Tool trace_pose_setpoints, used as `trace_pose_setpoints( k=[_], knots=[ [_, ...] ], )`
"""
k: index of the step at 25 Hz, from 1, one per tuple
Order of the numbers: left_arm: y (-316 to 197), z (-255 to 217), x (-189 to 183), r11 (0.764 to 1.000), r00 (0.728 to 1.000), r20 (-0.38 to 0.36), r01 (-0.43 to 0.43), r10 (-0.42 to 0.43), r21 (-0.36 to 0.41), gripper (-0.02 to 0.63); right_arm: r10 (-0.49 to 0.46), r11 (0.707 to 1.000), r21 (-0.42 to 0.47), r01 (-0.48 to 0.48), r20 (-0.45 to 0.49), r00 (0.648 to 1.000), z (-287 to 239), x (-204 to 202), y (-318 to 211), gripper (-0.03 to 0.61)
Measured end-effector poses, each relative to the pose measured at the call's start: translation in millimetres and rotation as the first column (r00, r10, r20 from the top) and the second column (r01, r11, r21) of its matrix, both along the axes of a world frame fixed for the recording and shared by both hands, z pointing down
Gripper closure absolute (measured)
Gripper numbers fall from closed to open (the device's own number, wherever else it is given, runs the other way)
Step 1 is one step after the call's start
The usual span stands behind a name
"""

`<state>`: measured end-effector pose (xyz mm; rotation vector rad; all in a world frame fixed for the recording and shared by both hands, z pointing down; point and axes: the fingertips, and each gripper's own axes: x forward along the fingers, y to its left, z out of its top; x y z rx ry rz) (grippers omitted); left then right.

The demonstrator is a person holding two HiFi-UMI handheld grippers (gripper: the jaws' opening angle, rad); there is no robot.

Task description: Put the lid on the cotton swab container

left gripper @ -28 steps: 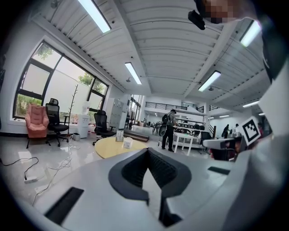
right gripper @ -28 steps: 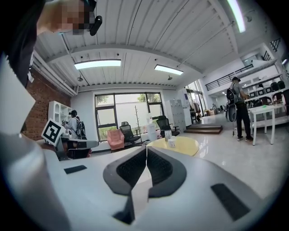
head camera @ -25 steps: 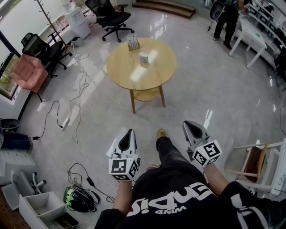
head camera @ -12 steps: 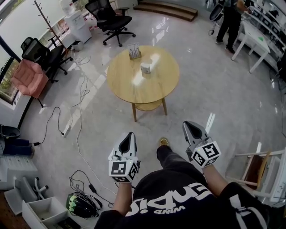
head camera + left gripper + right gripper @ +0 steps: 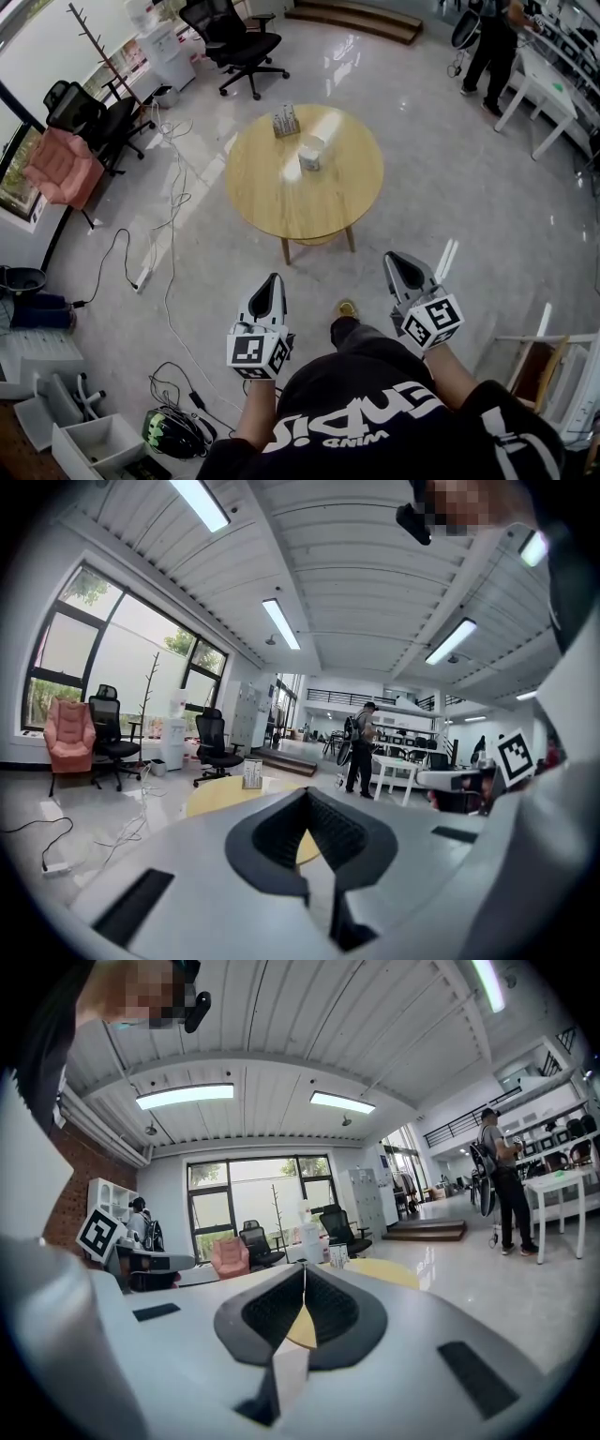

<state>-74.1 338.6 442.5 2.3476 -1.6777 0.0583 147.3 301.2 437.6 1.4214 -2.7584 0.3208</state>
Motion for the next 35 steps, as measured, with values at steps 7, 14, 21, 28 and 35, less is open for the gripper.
trace_pose_setpoints(
  k=[7,14,21,28,35],
  knots=[
    [-51.2,-3.2,10.1,1.000,1.000,0.004,0.023,-0.023,-0.003,0.606,-0.028,1.000,-0.004,0.028,0.002,1.000,-4.3,7.5,-53.2,0.575],
    [-92.5,-7.8,20.0,0.998,0.998,0.002,0.064,-0.064,0.002,0.606,-0.070,0.998,-0.007,0.070,-0.007,0.998,-7.9,16.1,-103.6,0.575],
    [-112.5,-10.1,23.2,0.993,0.993,0.012,0.116,-0.116,0.007,0.606,-0.127,0.992,-0.021,0.127,0.002,0.992,-2.7,12.2,-135.3,0.575],
    [-128.5,-4.4,10.0,0.992,0.992,0.021,0.125,-0.124,-0.015,0.606,-0.161,0.986,-0.043,0.161,0.015,0.987,4.6,-10.6,-152.9,0.575],
    [-164.4,2.0,5.8,0.996,0.996,0.023,0.085,-0.084,-0.005,0.606,-0.143,0.989,-0.042,0.143,0.007,0.990,14.2,-18.9,-180.8,0.575]
  ],
)
